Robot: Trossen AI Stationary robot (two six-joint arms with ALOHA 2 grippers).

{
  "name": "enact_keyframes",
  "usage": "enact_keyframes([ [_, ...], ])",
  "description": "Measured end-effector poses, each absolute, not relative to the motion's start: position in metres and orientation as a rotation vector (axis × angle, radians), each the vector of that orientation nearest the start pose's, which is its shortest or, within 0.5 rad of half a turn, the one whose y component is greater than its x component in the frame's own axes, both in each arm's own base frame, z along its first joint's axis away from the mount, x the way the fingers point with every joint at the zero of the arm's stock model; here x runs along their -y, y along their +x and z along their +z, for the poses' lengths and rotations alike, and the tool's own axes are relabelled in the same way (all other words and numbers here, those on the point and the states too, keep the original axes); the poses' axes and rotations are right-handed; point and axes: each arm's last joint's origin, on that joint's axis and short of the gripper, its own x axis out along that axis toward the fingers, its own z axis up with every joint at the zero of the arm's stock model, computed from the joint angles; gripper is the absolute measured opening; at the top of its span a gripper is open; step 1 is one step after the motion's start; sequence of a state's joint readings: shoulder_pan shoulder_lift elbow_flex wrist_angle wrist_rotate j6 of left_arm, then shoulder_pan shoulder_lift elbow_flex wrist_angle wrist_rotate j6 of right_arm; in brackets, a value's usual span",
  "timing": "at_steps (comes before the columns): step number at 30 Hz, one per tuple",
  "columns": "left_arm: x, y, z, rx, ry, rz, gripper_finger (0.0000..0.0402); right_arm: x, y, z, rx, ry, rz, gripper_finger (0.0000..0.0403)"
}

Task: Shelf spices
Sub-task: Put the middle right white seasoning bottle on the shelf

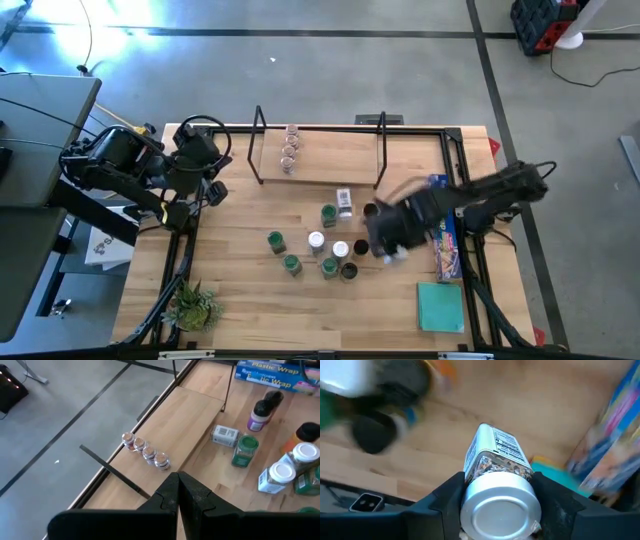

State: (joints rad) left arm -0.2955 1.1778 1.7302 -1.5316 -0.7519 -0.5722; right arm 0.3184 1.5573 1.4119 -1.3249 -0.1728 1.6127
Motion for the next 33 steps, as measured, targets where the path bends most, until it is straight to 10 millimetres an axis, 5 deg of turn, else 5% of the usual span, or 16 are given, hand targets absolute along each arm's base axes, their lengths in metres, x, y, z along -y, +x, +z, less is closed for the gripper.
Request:
enact_keyframes([
  [5,0.024,0.148,0.456,-0.652,-0.041,0.642,0.0,-0.109,0.245,0.24,-1.285,1.436,-1.009,0.019],
  [9,0.025,0.15,0.457,-0.639,-0.024,0.625,0.0,-0.107,0.241,0.215,-1.13,1.578,-1.165,0.019],
  [16,0.025,0.15,0.457,-0.644,-0.02,0.611,0.0,-0.097,0.241,0.212,-0.968,1.607,-1.268,0.0193],
  [26,0.025,0.15,0.457,-0.648,-0.022,0.605,0.0,-0.089,0.25,0.212,-0.844,1.599,-1.24,0.0304],
  [33,0.025,0.15,0.457,-0.652,-0.015,0.598,0.0,-0.086,0.236,0.23,-1.023,1.421,-1.029,0.031],
])
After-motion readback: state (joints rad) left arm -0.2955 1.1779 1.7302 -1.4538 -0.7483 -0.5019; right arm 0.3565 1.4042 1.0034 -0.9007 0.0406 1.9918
